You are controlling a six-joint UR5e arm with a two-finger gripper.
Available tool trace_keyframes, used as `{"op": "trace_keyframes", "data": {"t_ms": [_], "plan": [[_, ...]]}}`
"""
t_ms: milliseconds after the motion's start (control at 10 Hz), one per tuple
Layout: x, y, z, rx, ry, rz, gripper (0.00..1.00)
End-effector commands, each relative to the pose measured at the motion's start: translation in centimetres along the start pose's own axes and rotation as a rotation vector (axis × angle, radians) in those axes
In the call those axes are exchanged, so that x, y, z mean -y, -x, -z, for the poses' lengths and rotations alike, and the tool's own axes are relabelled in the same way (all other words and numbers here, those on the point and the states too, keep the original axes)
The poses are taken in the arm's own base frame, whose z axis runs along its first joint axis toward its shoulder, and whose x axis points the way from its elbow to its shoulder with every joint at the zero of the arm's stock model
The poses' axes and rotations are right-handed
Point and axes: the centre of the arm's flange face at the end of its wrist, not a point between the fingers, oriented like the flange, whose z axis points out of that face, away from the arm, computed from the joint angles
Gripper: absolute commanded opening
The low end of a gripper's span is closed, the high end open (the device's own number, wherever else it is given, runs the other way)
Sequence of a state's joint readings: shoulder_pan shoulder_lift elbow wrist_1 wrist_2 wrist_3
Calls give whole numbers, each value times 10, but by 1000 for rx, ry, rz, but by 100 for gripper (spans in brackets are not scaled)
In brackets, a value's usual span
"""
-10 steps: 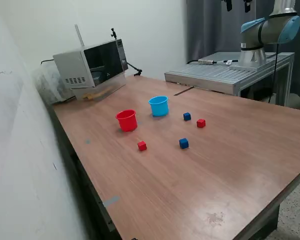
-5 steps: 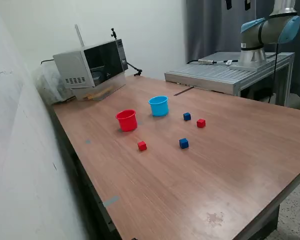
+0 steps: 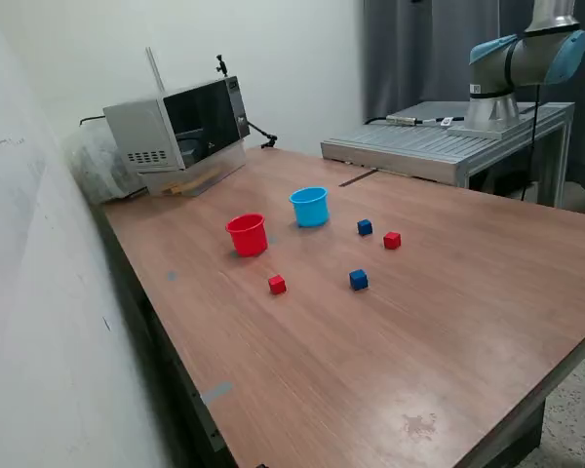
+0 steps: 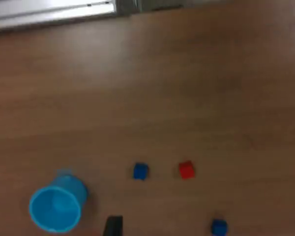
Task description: Place red objects in the red bin, and blue objects in the blue bin.
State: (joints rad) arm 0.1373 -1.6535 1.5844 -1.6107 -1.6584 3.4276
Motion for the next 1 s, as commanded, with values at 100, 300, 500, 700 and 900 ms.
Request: {"op": "trace_keyframes", "data": {"t_ms": [100, 300, 500, 700, 900], "plan": [[-59, -18, -52, -34, 101, -58, 100], [-87, 9, -147, -9, 52, -128, 100], [-104, 33, -213, 0, 9, -178, 100], [-99, 35, -288, 13, -42, -177, 100], [-97, 33, -337, 26, -90, -174, 100]]}}
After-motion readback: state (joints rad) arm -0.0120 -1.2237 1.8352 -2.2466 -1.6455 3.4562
